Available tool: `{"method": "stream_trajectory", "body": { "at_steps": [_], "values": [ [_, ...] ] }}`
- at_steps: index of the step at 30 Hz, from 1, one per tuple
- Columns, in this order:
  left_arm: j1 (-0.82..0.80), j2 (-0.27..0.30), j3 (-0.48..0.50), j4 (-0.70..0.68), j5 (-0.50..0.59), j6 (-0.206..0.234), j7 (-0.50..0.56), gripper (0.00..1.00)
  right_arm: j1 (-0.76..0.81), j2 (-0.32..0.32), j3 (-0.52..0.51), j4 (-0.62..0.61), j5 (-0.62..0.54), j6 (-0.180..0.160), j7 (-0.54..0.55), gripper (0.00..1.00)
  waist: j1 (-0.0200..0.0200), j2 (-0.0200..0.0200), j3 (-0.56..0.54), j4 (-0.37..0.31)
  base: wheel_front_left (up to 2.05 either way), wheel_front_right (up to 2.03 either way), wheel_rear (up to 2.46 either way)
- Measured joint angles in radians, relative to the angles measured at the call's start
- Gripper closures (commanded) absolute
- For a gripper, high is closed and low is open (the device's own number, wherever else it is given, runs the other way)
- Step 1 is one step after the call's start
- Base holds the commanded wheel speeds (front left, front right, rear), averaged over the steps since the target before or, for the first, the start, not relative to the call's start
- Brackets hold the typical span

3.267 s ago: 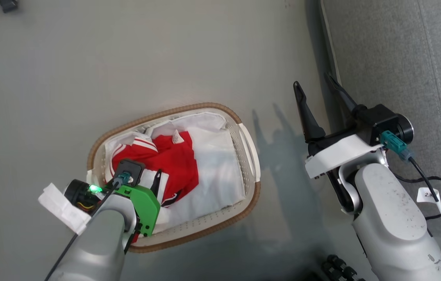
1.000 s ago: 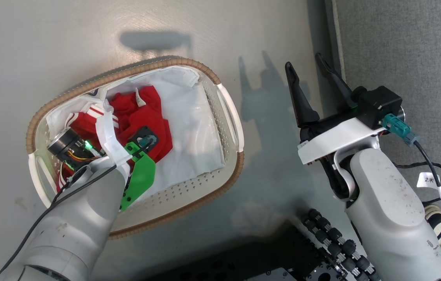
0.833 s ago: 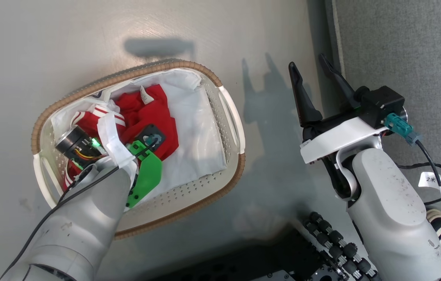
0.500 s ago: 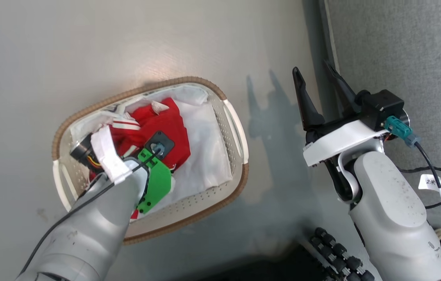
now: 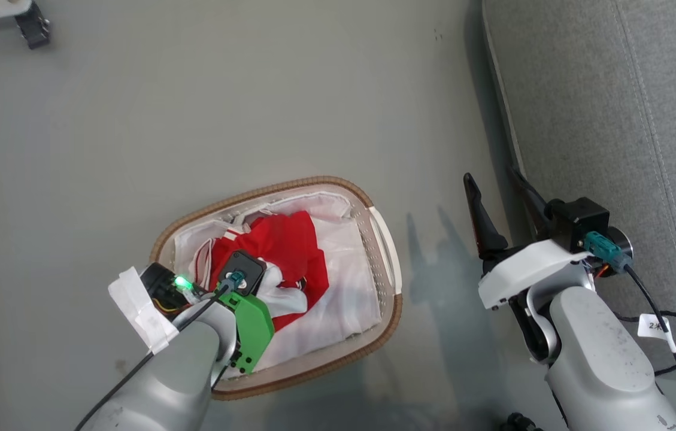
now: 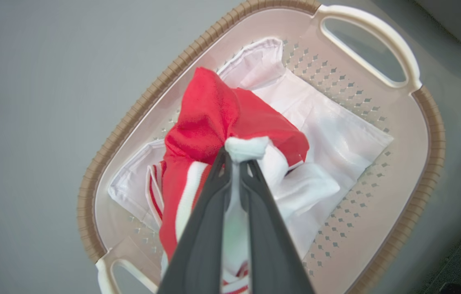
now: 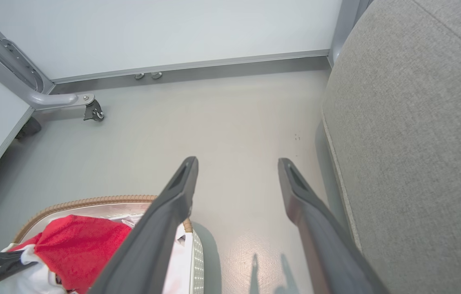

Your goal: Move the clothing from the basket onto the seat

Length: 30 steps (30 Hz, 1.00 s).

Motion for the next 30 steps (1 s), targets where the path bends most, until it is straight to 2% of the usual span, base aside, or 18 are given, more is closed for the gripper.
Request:
{"method": "stream_trajectory", "body": {
  "at_steps": [9,14,21,30],
  "values": [
    [0.081,-0.002,-0.032,-0.166,-0.160,0.000,-0.012,1.00,0.085,0.000,-0.011,0.021,-0.015,0.000,0.000,0.00,0.0000,0.0000,-0.156,0.053,0.00,0.00,0.00],
    [0.131,-0.002,-0.008,-0.281,-0.204,0.028,-0.012,1.00,0.143,0.000,-0.022,0.013,-0.029,0.000,0.000,0.00,0.0000,0.0000,-0.241,0.079,0.00,0.00,0.00],
    [0.198,-0.002,0.065,-0.435,-0.214,0.075,-0.013,1.00,0.223,0.000,-0.028,-0.006,-0.038,0.000,0.000,0.00,0.0000,0.0000,-0.355,0.111,0.00,0.00,0.00],
    [0.248,-0.003,0.137,-0.625,-0.205,0.091,-0.013,1.00,0.278,-0.001,-0.029,-0.027,-0.061,0.000,0.000,0.00,-0.0001,0.0000,-0.458,0.142,0.00,0.00,0.00]
  ]
}}
